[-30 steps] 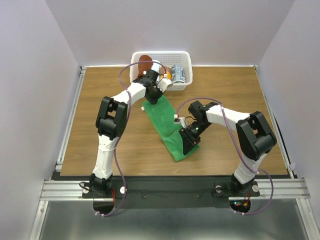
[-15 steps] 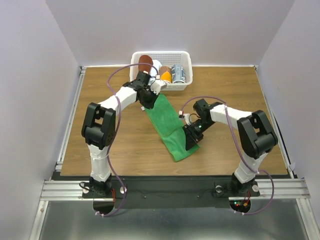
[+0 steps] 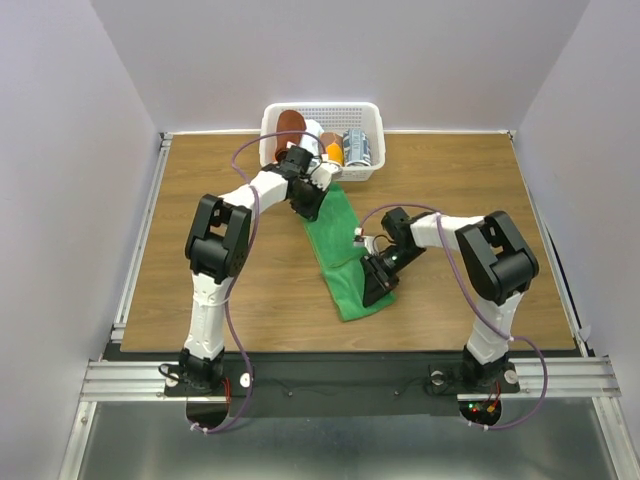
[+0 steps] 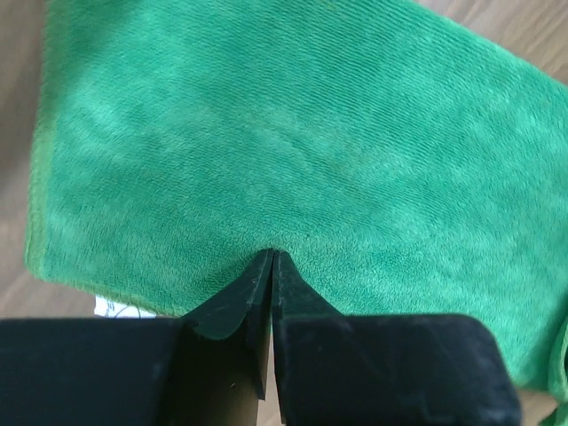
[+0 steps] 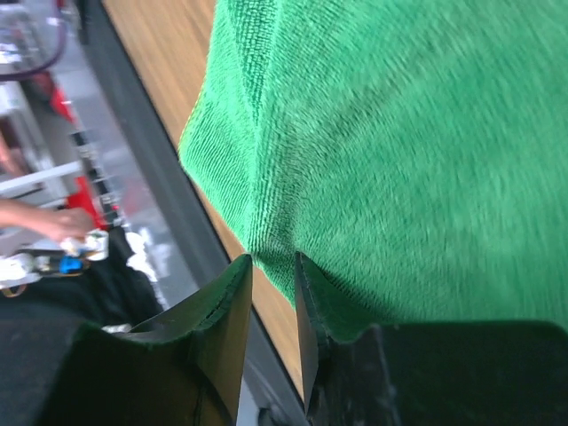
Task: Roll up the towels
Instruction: Fold the towel, then roll the towel
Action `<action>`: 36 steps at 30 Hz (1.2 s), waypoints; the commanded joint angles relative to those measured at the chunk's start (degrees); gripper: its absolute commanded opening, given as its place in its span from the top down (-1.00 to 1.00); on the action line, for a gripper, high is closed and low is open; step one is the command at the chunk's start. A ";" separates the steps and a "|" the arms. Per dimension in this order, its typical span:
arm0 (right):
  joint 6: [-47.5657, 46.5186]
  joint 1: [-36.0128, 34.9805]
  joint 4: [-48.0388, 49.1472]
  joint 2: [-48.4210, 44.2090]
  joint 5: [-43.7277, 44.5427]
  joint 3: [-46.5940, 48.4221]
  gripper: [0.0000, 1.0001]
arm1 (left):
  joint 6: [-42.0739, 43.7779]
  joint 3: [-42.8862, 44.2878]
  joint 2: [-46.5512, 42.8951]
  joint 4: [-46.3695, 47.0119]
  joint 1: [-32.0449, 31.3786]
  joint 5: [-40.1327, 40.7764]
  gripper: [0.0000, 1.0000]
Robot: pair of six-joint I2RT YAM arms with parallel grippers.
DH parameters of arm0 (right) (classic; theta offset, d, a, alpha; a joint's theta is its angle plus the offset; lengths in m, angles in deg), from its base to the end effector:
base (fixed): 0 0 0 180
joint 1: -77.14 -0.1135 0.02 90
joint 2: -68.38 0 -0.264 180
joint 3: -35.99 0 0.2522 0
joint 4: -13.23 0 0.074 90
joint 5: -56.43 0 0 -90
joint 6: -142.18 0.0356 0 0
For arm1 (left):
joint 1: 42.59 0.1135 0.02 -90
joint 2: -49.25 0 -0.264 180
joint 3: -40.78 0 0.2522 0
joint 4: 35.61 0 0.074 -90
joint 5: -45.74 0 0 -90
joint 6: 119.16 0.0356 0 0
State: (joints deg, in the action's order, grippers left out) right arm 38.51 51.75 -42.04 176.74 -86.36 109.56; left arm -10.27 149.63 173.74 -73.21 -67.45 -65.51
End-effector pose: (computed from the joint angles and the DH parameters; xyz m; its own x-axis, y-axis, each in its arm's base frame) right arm 0.2681 0.1586 0.1246 -0.8167 -0.5458 -0.1872 -0.4647 0.4299 0.7741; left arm 0.4269 -0.2120 0.1772 -0.4972 0.5629 -0.6602 0.7923 0.6048 -0.0810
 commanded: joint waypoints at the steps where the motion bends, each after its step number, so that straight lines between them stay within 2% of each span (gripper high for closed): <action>1: 3.12 -4.13 6.00 3.17 -3.63 1.00 0.35 | -0.79 4.75 2.69 -0.25 -1.15 -0.63 0.71; 8: 8.65 -6.34 10.65 5.98 -6.44 5.58 0.27 | -1.14 6.60 -0.02 0.54 -1.24 -1.59 0.67; 12: 10.86 -7.05 11.37 6.00 -7.76 7.60 0.25 | -2.45 4.77 -5.47 1.07 -0.98 -2.65 0.46; 13: 10.86 -6.96 11.28 5.03 -7.76 6.99 0.24 | -2.81 3.54 -7.22 1.85 -0.80 -2.13 0.25; 15: 10.16 -6.96 11.19 -0.39 -8.20 5.33 0.21 | -4.04 -1.45 -13.46 5.72 -0.01 1.91 0.05; 16: 9.72 -6.96 11.46 -3.12 -8.46 4.36 0.11 | -4.04 -3.14 -15.74 6.86 0.34 2.44 -0.20; 18: 9.45 -6.96 11.63 -9.96 -8.21 1.81 0.04 | -3.95 -8.04 -22.58 10.20 1.21 4.37 -0.57; 19: 9.80 -6.96 11.72 -11.48 -7.59 1.45 0.04 | -3.08 -9.56 -24.88 12.04 1.48 5.34 -0.97; 21: 10.94 -6.96 11.72 -14.73 -4.97 0.83 0.04 | -1.33 -13.76 -31.21 13.28 1.57 6.22 -0.97; 26: 11.21 -6.17 11.81 -14.06 -0.99 -1.54 0.11 | 6.92 -22.21 -41.24 10.50 0.26 0.18 -0.97; 29: 11.74 -5.11 11.90 -11.42 0.32 -2.86 0.21 | 17.10 -30.64 -50.09 9.42 -4.74 2.78 -0.86; 30: 11.74 -4.94 11.81 -10.63 2.33 -3.12 0.22 | 18.97 -35.10 -51.70 9.16 -6.15 3.58 -0.80; 36: 11.91 -4.23 11.90 -6.32 2.52 -6.11 0.33 | 26.72 -48.05 -59.88 7.66 -22.14 9.56 -0.47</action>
State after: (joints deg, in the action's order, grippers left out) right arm 50.24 47.14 -31.03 169.90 -84.64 104.07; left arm 8.70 106.63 117.91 -64.22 -83.26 -59.78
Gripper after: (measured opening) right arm 0.345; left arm 0.764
